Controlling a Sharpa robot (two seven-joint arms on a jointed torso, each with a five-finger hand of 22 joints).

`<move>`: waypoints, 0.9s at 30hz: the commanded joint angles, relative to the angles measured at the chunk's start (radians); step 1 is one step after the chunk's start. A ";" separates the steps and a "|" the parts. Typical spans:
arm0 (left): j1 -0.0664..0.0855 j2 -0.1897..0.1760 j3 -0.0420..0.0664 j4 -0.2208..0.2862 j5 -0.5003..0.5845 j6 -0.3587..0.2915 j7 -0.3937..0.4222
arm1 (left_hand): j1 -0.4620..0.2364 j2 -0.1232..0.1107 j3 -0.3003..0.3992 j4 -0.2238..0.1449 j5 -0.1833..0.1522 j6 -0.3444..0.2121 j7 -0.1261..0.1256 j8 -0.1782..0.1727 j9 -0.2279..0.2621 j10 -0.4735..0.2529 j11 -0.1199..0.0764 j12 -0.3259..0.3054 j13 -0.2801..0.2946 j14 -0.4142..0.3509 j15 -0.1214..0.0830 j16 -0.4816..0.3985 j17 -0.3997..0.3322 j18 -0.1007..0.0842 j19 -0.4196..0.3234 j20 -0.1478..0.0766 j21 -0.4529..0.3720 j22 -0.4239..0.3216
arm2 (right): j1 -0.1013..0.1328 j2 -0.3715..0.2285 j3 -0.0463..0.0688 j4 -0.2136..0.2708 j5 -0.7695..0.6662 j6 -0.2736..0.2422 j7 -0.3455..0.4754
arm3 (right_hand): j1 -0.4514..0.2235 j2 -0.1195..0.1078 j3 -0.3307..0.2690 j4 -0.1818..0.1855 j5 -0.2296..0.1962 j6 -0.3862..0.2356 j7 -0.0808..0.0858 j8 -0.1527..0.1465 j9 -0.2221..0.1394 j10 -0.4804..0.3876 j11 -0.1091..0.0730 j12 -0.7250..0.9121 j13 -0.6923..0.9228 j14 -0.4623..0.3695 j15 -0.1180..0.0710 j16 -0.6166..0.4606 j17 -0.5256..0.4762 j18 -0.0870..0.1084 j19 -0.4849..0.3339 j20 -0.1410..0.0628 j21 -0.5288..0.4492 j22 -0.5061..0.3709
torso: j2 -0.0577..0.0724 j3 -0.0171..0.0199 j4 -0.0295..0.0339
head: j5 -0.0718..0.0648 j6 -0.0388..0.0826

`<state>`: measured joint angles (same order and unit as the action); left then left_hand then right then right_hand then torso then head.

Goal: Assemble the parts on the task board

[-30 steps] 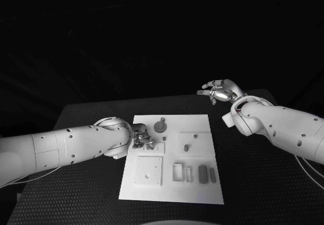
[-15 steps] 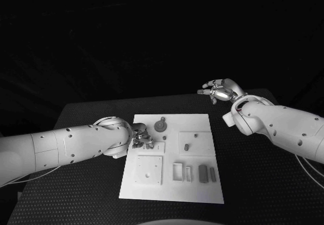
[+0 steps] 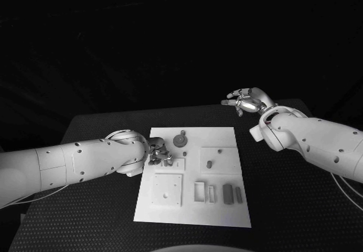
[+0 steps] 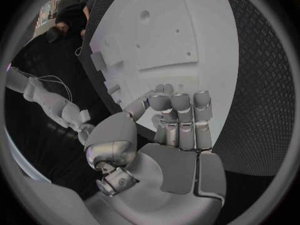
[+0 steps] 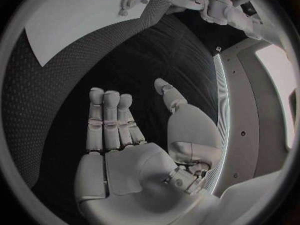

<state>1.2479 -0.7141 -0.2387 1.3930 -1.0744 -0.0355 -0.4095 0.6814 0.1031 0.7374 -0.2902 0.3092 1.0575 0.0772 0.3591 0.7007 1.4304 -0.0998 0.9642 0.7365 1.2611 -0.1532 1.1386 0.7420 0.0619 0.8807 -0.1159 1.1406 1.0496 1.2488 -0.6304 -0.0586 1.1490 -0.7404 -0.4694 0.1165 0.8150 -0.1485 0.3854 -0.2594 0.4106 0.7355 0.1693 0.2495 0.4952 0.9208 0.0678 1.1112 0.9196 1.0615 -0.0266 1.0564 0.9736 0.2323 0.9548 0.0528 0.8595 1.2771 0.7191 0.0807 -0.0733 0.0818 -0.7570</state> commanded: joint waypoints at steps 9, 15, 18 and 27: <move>-0.002 0.007 -0.001 -0.002 0.003 0.038 0.004 | -0.070 0.031 -0.008 0.007 -0.019 0.178 -0.090 0.007 -0.004 -0.015 -0.024 0.012 -0.013 -0.002 0.001 0.014 -0.010 -0.008 0.003 -0.126 -0.010 0.006 | 0.000 0.000 0.001 0.001 -0.002 0.014 0.004 | 0.000 0.013 0.000 -0.003 0.005 0.030 0.024 0.006 -0.001 -0.131 0.015 0.005 -0.003 -0.007 0.002 0.004 -0.002 0.030 -0.004 0.002 -0.005 0.002 | 0.000 0.0009 -0.0012 | 0.001 -0.002; -0.002 0.008 -0.001 -0.001 0.000 0.041 0.003 | -0.078 0.034 -0.006 0.007 -0.022 0.186 -0.093 0.012 -0.002 -0.015 -0.026 0.014 -0.015 -0.002 0.001 0.015 -0.012 -0.007 0.004 -0.126 -0.011 0.007 | 0.000 0.000 0.001 0.001 -0.002 0.014 0.003 | 0.000 0.013 0.001 -0.003 0.006 0.030 0.024 0.006 -0.002 -0.131 0.015 0.005 -0.003 -0.007 0.002 0.005 -0.002 0.030 -0.004 0.002 -0.006 0.002 | 0.000 0.0011 -0.0012 | 0.001 -0.001; -0.002 0.008 -0.001 -0.001 -0.002 0.043 0.003 | -0.076 0.036 0.003 0.003 -0.010 0.187 -0.094 0.014 -0.002 -0.016 -0.028 0.017 -0.017 -0.002 0.000 0.017 -0.014 -0.006 0.005 -0.127 -0.012 0.009 | 0.000 0.000 0.001 0.001 -0.002 0.014 0.003 | 0.000 0.013 0.001 -0.003 0.006 0.030 0.024 0.006 -0.002 -0.131 0.015 0.006 -0.004 -0.007 0.002 0.005 -0.002 0.030 -0.004 0.002 -0.006 0.002 | 0.000 0.0003 -0.0011 | 0.001 -0.002; -0.002 0.005 -0.001 -0.002 -0.004 0.041 0.002 | -0.068 0.035 0.013 0.001 0.006 0.187 -0.095 0.017 -0.001 -0.016 -0.029 0.020 -0.019 -0.001 0.001 0.020 -0.016 -0.004 0.007 -0.127 -0.011 0.012 | 0.000 0.000 0.001 0.001 -0.002 0.015 0.003 | 0.000 0.013 0.000 -0.003 0.007 0.030 0.024 0.006 -0.002 -0.131 0.015 0.007 -0.005 -0.007 0.002 0.005 -0.003 0.030 -0.004 0.003 -0.006 0.003 | 0.000 -0.0004 -0.0002 | 0.001 -0.001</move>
<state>1.2482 -0.7100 -0.2387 1.3901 -1.0742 -0.0121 -0.4104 0.5984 0.1360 0.7443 -0.2886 0.3097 1.0785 0.0704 0.3691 0.7001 1.4329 -0.1024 0.9791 0.7187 1.2597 -0.1512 1.1539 0.7272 0.0619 0.8807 -0.1159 1.1326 1.0605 1.2486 -0.6308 -0.0586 1.1491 -0.7404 -0.4680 0.1154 0.8150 -0.1485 0.3853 -0.2594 0.4144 0.7355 0.1693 0.2495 0.4944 0.9208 0.0678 1.1111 0.9152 1.0638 -0.0245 1.0563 0.9717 0.2326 0.9555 0.0535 0.8596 1.2787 0.7188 0.0809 -0.0740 0.0825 -0.7590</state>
